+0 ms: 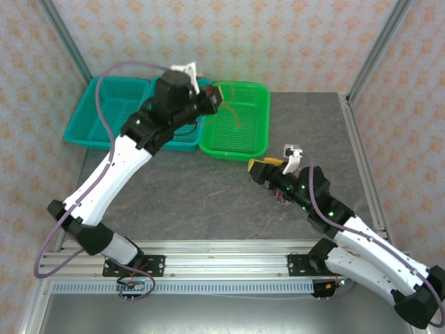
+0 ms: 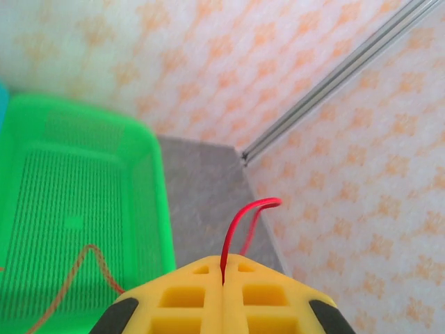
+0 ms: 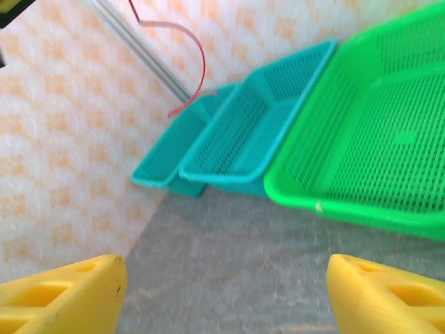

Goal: Untangle the cables

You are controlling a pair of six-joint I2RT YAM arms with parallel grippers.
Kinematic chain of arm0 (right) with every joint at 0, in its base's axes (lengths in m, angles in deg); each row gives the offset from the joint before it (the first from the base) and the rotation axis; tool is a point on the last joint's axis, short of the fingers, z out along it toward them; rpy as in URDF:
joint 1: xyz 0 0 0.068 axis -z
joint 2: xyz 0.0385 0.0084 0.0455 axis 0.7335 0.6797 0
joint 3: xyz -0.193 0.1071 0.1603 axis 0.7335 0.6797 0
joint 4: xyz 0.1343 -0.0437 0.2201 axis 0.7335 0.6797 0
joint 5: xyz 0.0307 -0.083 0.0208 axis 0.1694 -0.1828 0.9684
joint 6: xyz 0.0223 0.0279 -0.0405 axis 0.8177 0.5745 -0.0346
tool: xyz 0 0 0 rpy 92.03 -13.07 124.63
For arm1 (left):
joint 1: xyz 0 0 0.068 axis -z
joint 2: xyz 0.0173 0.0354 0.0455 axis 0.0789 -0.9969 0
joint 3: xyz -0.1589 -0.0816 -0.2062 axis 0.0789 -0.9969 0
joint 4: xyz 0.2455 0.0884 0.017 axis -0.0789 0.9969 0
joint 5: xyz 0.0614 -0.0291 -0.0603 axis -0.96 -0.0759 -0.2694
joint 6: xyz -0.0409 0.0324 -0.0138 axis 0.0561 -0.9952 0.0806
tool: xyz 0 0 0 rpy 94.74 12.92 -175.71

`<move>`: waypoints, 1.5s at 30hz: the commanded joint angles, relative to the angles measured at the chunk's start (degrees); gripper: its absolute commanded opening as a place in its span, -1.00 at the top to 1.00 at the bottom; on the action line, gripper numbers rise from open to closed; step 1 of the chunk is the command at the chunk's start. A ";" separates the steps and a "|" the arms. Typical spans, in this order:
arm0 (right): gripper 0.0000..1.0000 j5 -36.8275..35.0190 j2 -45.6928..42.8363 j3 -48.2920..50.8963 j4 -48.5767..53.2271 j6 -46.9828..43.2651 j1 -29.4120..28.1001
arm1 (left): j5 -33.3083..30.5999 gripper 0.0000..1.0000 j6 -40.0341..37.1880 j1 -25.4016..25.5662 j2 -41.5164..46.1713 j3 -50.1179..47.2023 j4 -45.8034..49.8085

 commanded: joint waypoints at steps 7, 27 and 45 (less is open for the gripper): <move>-0.52 -8.64 -11.50 3.70 4.56 2.10 -0.21 | -5.48 1.00 -10.09 -4.16 -21.19 21.92 5.39; -0.52 -24.48 -4.32 -4.78 36.38 13.06 0.45 | -3.22 -0.29 -6.72 -4.70 -17.04 0.17 -5.94; 0.05 4.33 38.35 -6.59 26.02 7.94 22.56 | 5.42 -0.35 -10.91 4.47 19.58 -41.94 -5.81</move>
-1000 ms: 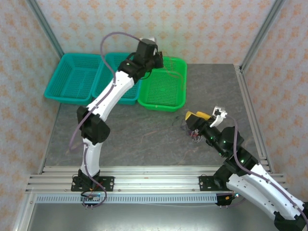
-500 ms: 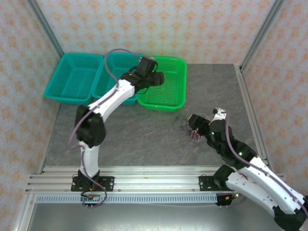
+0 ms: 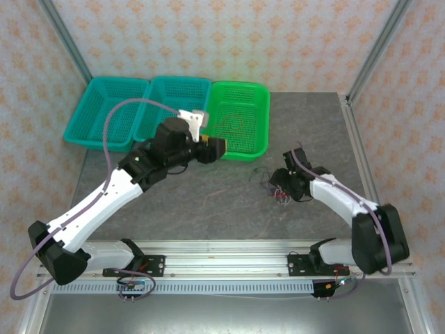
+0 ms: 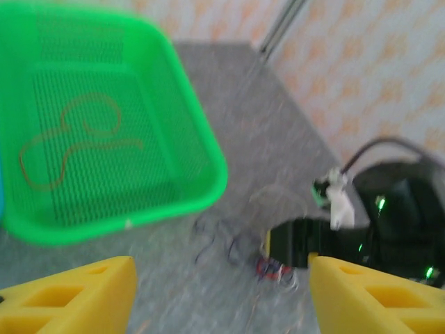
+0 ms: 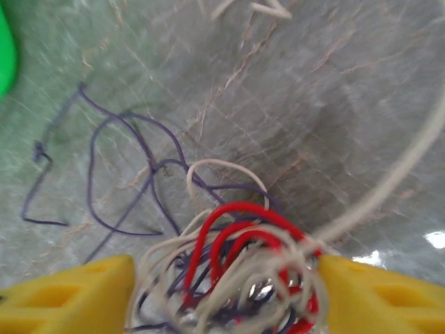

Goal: Untangle the cables

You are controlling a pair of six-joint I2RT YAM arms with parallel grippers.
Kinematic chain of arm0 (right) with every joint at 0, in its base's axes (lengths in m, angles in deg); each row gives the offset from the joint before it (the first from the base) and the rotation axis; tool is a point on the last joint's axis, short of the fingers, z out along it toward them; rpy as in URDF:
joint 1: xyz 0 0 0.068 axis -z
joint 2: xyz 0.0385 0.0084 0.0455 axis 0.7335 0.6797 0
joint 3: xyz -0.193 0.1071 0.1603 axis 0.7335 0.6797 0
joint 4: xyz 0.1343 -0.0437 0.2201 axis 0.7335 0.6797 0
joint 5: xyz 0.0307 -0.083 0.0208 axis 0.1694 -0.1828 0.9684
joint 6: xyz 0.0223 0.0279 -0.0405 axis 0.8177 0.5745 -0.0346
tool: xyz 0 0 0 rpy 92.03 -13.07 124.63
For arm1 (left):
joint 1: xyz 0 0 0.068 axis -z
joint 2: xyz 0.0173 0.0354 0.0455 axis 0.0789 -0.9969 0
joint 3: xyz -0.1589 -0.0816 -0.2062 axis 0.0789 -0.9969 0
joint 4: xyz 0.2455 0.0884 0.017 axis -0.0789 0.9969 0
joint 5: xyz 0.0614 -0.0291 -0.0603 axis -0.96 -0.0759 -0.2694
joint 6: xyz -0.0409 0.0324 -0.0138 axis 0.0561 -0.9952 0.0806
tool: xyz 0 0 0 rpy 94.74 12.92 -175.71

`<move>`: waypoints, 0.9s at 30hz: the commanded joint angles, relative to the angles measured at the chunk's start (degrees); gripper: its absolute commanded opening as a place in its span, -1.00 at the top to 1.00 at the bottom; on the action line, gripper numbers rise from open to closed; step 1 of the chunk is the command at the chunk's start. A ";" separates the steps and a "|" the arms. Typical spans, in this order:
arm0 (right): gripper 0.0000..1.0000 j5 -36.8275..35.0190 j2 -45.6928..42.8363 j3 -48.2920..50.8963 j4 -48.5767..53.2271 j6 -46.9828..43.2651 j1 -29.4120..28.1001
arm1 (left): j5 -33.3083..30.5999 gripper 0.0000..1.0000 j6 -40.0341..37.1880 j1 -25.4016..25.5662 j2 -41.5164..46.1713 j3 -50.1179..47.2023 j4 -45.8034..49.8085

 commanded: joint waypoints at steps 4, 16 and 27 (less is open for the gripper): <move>0.99 -4.41 -1.66 0.64 -2.03 -3.86 0.43 | 0.79 -0.35 3.44 0.95 1.65 -7.14 -1.03; 1.00 -17.22 -28.33 -1.17 3.33 -37.60 -13.10 | -0.80 -0.40 2.01 1.07 -1.31 -4.56 -0.20; 1.00 -32.75 8.74 -9.30 2.75 -56.44 -41.96 | -6.43 -0.42 4.48 1.04 0.25 -10.26 -3.29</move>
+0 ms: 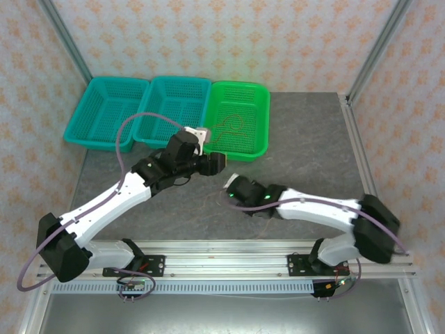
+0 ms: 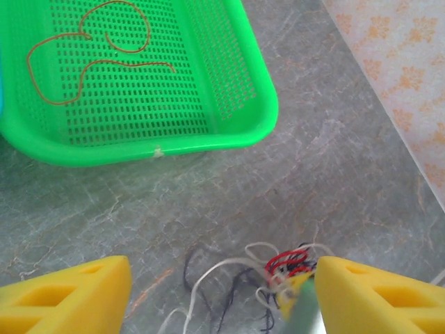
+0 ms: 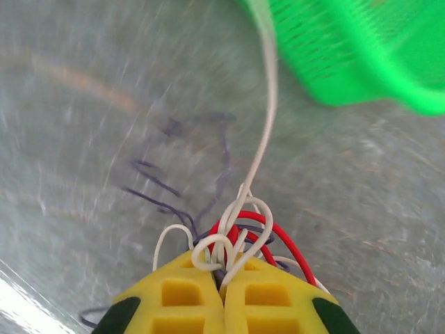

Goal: Untangle the cables

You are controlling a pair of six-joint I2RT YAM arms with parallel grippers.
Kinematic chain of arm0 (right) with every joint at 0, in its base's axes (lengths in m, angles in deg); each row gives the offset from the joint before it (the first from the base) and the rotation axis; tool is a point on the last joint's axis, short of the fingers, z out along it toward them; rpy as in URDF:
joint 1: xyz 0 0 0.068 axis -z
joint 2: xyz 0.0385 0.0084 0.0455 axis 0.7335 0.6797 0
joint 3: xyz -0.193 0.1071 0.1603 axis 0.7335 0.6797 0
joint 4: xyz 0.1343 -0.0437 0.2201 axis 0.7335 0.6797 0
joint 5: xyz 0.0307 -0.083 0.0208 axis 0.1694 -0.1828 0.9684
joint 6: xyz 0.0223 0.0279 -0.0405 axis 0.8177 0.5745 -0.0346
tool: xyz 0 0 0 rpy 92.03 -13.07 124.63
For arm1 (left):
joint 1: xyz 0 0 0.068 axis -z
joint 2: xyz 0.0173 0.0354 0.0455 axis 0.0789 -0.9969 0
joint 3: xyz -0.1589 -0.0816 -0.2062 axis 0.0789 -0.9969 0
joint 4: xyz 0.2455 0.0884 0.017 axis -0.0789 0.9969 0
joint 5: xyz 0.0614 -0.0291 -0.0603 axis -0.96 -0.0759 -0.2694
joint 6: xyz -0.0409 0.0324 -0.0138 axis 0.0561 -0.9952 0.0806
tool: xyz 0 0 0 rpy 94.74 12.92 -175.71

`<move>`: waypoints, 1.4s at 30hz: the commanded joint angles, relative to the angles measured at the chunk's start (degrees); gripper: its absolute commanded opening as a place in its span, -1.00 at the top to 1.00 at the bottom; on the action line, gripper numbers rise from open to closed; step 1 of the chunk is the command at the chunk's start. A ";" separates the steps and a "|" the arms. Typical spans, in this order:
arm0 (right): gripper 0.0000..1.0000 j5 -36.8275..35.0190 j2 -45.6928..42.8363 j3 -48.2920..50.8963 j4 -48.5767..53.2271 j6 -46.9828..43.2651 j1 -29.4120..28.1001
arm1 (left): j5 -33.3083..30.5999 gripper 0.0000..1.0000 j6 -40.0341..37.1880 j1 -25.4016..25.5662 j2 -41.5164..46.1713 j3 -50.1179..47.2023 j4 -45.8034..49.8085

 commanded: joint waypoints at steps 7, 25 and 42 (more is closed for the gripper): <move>-0.86 13.43 -7.71 4.76 -16.13 2.23 -1.15 | -8.13 -0.43 -0.25 0.26 5.85 -7.42 -1.34; -0.77 15.17 -40.35 18.37 -4.97 55.34 21.61 | 16.04 -0.33 -12.14 4.60 -18.98 5.05 1.05; -0.31 33.04 -22.84 22.85 -16.48 52.02 24.15 | 20.58 0.49 -3.04 6.32 -35.63 3.11 -4.88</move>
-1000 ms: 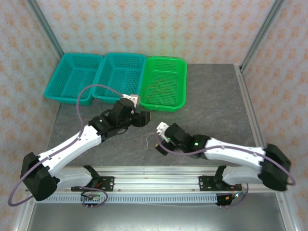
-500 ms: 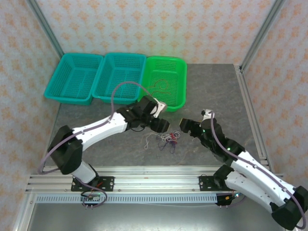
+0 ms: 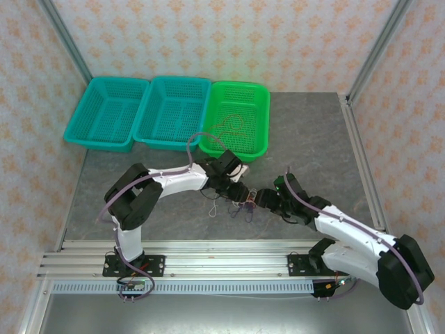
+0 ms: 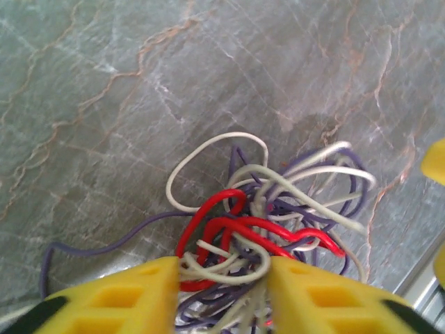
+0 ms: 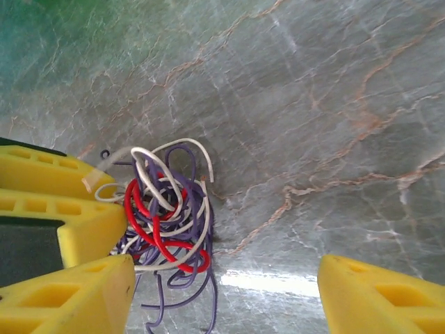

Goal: Untangle the cables

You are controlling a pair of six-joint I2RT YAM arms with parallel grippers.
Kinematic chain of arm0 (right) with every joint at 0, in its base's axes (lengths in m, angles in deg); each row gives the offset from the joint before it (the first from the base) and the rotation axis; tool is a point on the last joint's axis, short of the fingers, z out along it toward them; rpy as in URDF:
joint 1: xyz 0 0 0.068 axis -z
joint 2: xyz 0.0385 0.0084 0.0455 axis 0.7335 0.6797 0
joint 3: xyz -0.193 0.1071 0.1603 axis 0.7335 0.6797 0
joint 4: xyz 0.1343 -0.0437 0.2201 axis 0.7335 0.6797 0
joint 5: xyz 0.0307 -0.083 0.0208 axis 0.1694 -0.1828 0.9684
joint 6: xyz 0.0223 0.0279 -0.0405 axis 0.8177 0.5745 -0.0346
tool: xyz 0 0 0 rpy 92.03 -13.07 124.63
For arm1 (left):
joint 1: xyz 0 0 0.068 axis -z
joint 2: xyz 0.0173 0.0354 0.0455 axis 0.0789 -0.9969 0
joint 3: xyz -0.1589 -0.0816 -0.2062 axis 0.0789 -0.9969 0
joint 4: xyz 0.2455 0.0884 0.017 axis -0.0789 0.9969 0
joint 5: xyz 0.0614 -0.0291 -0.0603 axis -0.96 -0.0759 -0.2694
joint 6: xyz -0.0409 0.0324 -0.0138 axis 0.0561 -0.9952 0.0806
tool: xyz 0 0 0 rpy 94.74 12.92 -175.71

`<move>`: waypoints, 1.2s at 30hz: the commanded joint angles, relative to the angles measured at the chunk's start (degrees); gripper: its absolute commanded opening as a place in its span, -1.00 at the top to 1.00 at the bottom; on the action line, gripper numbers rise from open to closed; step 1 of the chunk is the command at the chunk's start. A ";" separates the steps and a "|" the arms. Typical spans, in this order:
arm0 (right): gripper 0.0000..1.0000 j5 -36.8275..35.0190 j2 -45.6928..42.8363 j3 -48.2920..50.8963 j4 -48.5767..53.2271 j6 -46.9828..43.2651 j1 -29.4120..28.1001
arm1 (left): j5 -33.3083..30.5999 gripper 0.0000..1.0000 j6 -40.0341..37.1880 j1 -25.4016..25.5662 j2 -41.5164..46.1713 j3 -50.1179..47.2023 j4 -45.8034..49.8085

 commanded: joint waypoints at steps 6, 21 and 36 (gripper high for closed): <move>-0.01 7.43 4.67 -1.03 -6.82 -7.11 -0.16 | 2.44 0.77 2.21 0.31 -0.94 -6.63 -5.59; 0.41 -1.11 8.40 1.98 -16.14 -11.94 -0.14 | 2.49 0.95 2.56 0.33 -1.61 -7.18 -7.62; 0.83 4.32 17.82 0.25 -18.47 -13.48 -0.18 | -4.98 1.00 3.63 0.24 -2.05 -6.49 -3.43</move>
